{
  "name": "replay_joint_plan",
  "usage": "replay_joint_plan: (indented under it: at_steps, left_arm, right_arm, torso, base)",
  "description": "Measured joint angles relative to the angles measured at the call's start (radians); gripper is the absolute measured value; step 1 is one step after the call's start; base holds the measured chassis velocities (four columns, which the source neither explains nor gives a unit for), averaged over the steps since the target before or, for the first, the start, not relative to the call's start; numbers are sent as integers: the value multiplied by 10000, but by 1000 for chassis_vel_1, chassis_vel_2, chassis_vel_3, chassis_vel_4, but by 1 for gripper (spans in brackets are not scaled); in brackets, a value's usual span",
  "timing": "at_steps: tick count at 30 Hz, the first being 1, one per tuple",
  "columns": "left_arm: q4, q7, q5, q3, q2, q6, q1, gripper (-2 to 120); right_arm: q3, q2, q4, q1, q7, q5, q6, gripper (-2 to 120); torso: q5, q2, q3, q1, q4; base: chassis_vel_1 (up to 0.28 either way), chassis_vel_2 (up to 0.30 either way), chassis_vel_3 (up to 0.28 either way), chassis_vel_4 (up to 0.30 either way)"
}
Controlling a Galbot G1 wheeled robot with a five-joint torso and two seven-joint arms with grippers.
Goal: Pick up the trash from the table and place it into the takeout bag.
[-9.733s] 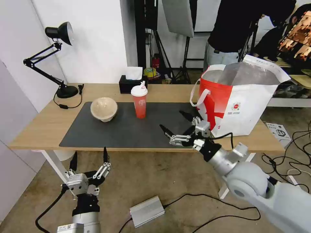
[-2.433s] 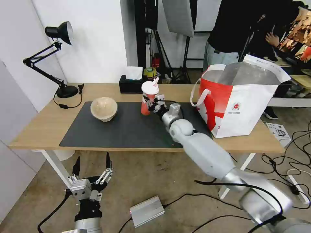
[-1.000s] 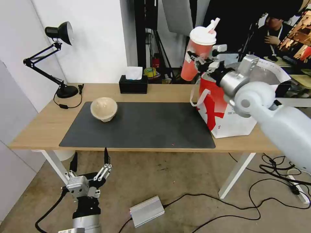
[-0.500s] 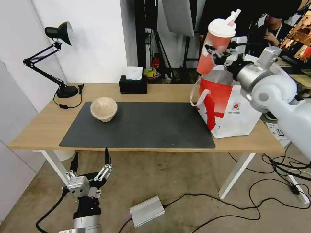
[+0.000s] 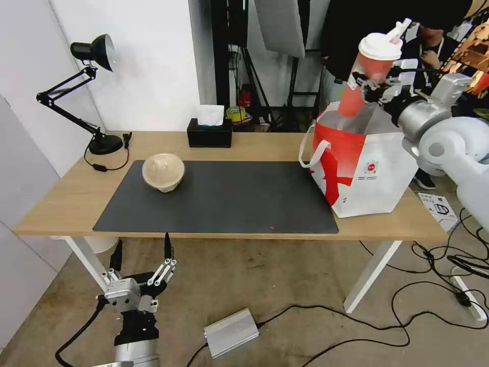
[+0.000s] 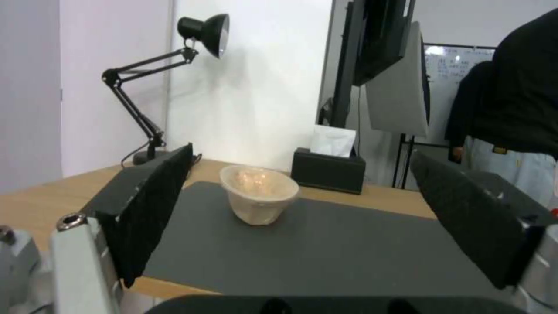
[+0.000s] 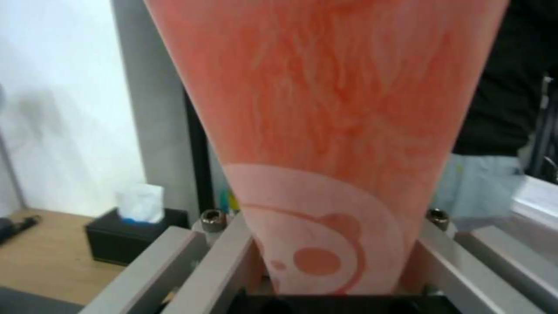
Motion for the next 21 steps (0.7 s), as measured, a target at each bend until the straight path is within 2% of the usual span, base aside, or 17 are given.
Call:
replay_joint_plan:
  at_steps: [9,16,17,20,21]
  left_arm:
    - [0,6,-21,4,4,-3,-3,100]
    - [0,8,-34,-3,7,-8,-1,100]
    - [0,8,-37,-5,7,-11,-2,100]
    - [0,8,-40,-6,7,-15,-5,100]
    - [0,8,-42,-6,7,-16,-5,100]
  right_arm:
    - [35,165,-935,-87,-84,-459,-53,8]
    - [-156,234,-1386,188,-73,-817,-708,8]
    - [-355,265,-1515,511,-111,-901,-1207,8]
    - [-527,323,-1609,863,-188,-946,-1761,8]
    - [-772,404,-1736,1301,-235,-1018,-2303,8]
  torso:
    - [0,0,0,0,0]
    - [0,0,0,1,0]
    - [0,0,0,1,0]
    - [-1,0,0,2,0]
    - [-2,0,0,2,0]
  base:
    - [0,0,0,0]
    - [0,0,0,0]
    - [0,0,0,0]
    - [0,0,0,0]
    - [0,0,0,0]
